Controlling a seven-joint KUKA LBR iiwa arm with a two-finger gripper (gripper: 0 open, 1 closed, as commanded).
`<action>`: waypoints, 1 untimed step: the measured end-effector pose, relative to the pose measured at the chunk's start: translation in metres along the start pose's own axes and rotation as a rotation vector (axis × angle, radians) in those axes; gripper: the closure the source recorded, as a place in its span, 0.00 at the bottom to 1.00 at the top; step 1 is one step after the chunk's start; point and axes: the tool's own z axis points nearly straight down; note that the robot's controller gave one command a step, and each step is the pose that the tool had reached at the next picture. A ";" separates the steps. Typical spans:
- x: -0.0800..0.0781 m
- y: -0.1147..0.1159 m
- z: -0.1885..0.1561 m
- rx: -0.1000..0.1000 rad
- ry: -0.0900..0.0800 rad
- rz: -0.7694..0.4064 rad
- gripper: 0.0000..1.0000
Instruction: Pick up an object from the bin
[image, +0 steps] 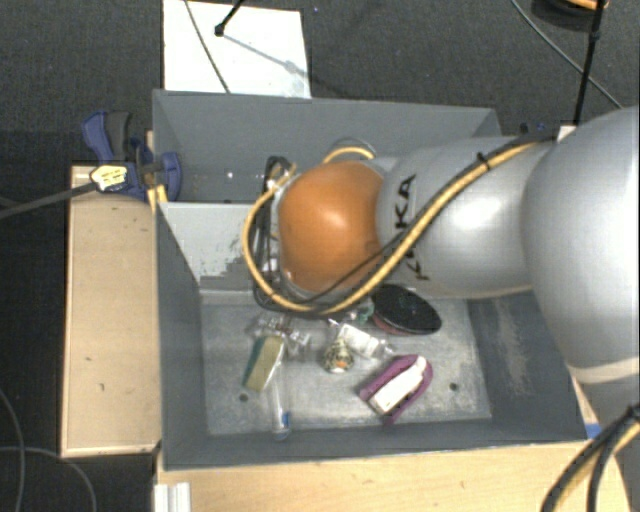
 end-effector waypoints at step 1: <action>0.004 -0.019 -0.118 0.004 -0.003 -0.009 1.00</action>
Offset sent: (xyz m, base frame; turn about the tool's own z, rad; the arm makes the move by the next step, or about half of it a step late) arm 0.0110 -0.0138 0.1121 -0.0140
